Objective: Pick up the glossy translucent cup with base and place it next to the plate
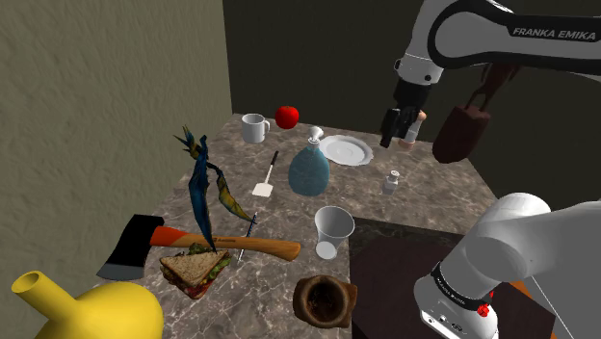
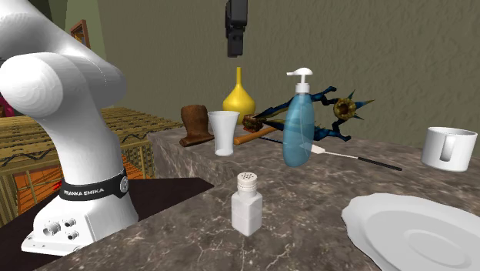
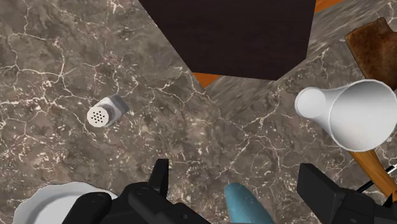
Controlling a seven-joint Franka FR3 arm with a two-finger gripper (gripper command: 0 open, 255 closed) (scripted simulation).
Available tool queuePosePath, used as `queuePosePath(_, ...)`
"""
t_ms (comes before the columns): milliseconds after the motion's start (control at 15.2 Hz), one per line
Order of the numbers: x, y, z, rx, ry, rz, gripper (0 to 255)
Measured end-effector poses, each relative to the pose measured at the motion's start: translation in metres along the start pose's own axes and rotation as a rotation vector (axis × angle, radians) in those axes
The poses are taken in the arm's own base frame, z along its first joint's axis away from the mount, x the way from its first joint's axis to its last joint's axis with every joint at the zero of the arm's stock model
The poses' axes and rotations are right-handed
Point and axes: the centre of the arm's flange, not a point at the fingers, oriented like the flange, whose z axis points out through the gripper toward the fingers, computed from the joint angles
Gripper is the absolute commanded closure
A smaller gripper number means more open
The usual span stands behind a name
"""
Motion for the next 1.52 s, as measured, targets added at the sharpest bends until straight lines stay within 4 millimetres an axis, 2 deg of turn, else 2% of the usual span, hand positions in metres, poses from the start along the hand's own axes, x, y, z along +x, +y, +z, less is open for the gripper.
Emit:
queuePosePath(132,-0.001,-0.003,0.005,0.006,0.001,-0.002,0)
queuePosePath(594,-0.005,-0.046,0.069,0.093,0.013,-0.025,0)
queuePosePath(1188,-0.012,-0.118,0.148,0.213,0.029,-0.056,0)
queuePosePath(1518,-0.011,-0.129,0.178,0.225,0.032,-0.058,0)
